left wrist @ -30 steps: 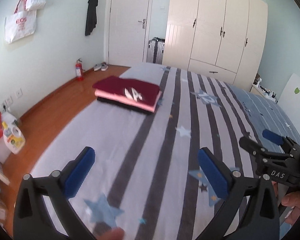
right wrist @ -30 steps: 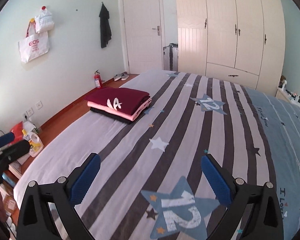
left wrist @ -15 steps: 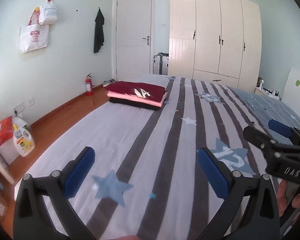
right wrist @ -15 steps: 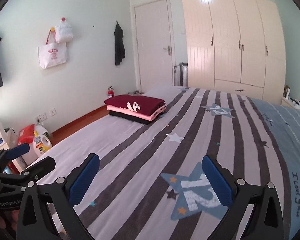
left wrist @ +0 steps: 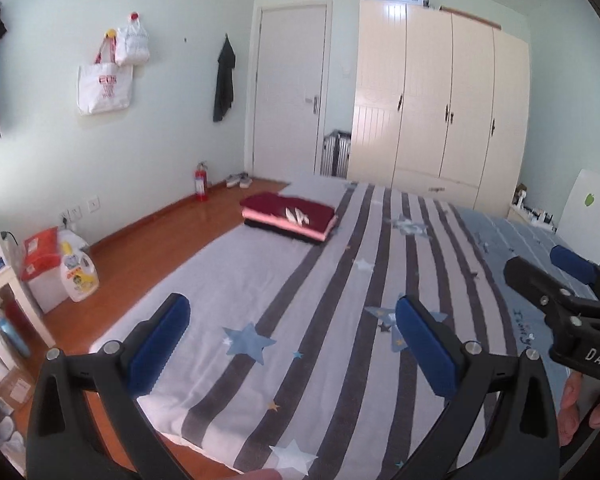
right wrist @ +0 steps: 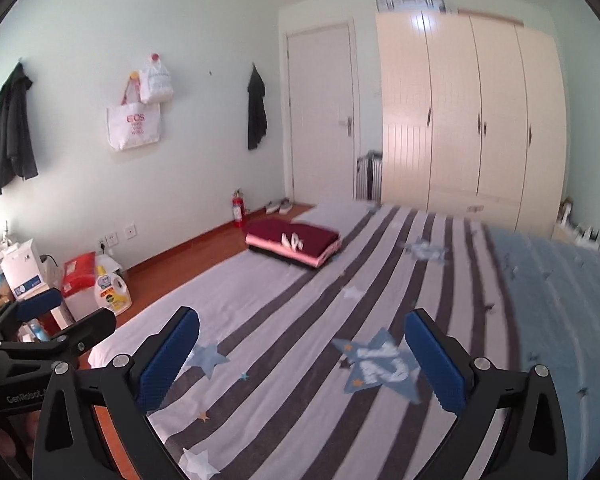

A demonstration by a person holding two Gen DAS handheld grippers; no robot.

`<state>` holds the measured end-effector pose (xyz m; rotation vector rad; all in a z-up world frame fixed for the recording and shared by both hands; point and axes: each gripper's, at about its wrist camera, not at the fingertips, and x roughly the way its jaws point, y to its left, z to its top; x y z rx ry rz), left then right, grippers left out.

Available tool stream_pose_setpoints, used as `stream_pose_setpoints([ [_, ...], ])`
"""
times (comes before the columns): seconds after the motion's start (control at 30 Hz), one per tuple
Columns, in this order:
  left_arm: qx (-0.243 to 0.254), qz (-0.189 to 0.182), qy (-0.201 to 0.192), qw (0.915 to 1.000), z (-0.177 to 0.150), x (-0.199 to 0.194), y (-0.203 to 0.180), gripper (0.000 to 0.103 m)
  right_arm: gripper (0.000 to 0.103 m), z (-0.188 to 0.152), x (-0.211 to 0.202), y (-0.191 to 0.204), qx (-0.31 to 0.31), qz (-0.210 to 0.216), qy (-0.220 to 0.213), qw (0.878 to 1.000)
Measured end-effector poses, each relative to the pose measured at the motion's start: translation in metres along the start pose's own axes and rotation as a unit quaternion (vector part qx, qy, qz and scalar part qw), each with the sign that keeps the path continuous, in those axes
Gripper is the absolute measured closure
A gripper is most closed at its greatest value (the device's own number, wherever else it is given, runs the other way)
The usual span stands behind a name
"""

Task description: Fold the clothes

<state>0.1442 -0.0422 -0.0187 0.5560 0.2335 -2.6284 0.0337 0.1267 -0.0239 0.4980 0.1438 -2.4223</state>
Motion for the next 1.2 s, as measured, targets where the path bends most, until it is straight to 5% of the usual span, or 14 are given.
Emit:
stream_pose_setpoints([
  [0.27, 0.01, 0.011, -0.034, 0.9993, 0.017, -0.041, -0.01, 0.001, 0.001, 0.017, -0.045, 0.002, -0.01, -0.006, -0.027, 1.0],
  [1.2, 0.002, 0.003, -0.025, 0.9997, 0.016, -0.025, 0.011, 0.001, 0.001, 0.006, -0.019, 0.009, 0.013, 0.003, -0.006, 1.0],
])
